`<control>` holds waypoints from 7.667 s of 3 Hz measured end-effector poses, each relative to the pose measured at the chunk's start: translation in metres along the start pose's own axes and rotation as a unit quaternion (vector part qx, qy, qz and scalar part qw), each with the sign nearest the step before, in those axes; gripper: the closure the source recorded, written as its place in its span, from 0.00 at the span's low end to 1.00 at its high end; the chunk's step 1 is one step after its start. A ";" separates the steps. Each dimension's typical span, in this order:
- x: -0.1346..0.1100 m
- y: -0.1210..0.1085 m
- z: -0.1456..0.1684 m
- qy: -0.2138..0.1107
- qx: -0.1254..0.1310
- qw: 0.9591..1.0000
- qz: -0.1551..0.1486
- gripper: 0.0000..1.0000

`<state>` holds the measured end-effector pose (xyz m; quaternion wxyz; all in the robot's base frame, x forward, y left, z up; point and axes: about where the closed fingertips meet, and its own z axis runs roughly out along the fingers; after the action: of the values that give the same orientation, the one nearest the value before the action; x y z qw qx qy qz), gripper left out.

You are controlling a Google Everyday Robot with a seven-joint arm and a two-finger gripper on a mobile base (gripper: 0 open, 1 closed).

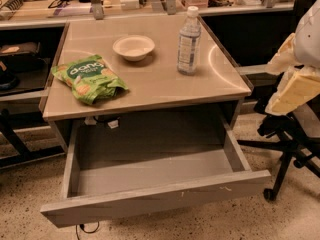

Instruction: Close top drawer

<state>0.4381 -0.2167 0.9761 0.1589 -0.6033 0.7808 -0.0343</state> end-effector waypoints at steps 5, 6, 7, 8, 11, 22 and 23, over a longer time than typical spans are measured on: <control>0.043 0.087 0.026 0.088 -0.039 0.994 0.047 1.00; 0.076 0.129 0.066 0.121 -0.086 0.986 0.075 1.00; 0.076 0.129 0.066 0.121 -0.086 0.986 0.075 1.00; 0.076 0.153 0.099 0.110 -0.115 0.984 0.085 1.00; 0.069 0.196 0.232 0.062 -0.200 0.973 0.095 1.00; 0.037 0.154 0.287 0.044 -0.198 0.977 0.071 0.40; 0.037 0.154 0.287 0.044 -0.198 0.977 0.071 0.63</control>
Offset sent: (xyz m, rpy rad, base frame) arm 0.0000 0.0000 0.0000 0.0000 0.0000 0.0000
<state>0.3694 -0.1703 0.6593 0.0040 -0.5641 0.8189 0.1052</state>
